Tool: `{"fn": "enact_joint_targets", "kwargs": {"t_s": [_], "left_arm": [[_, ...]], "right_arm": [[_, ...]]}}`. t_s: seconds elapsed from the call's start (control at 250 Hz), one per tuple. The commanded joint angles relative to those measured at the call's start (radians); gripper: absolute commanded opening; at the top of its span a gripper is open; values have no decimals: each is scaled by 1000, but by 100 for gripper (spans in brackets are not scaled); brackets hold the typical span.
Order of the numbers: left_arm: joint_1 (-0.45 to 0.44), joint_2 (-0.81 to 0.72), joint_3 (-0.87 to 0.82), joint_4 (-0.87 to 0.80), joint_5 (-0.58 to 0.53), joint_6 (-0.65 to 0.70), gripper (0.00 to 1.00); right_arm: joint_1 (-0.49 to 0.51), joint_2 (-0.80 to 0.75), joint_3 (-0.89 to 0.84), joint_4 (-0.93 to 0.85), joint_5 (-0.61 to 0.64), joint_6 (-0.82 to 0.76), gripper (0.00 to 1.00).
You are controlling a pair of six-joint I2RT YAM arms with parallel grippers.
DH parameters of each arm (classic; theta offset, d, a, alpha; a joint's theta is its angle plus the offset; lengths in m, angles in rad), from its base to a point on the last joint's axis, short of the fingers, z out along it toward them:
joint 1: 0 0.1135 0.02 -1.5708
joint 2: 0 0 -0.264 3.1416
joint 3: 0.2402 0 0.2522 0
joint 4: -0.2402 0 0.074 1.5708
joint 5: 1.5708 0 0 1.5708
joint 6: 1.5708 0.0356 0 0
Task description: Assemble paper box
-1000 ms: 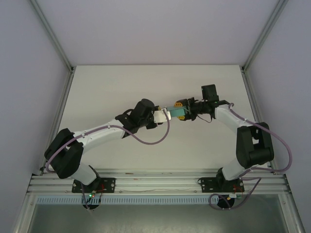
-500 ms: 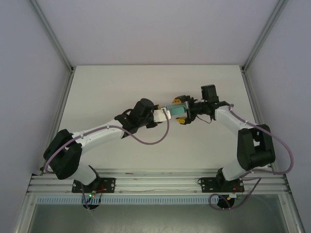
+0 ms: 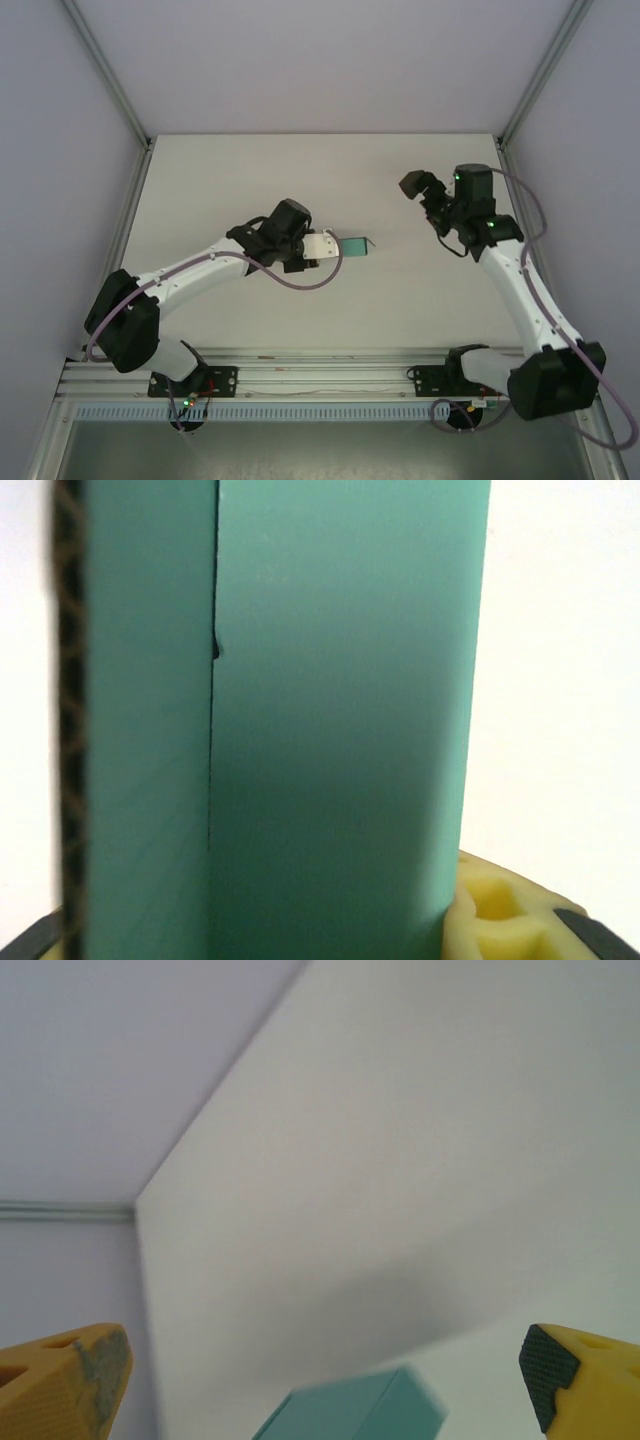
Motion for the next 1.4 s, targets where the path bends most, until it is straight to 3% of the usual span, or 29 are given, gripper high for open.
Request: {"fn": "enact_joint_targets", "kwargs": {"t_s": [0.0, 0.152, 0.236, 0.348, 0.432, 0.652, 0.963, 1.399], "left_arm": [[19, -27, 38, -155, 103, 15, 29], [30, -4, 45, -209, 139, 5, 29], [35, 22, 58, -227, 140, -7, 29], [40, 80, 94, -273, 135, -27, 30], [41, 137, 134, -318, 125, -39, 30], [43, 294, 260, -423, 96, -73, 30], [48, 380, 326, -474, 133, -68, 32], [50, 377, 320, -465, 148, -60, 33]], "right_arm": [[-4, -81, -48, 33, 245, -276, 100], [-4, -228, -247, 282, 241, -387, 100], [-3, -282, -335, 385, 115, -477, 100], [-1, -278, -348, 359, -122, -582, 100], [13, -235, -314, 264, -199, -650, 100], [96, -130, -252, 75, -180, -804, 97], [205, -3, -190, 4, -106, -881, 69], [269, 152, -101, -55, -157, -991, 45]]}}
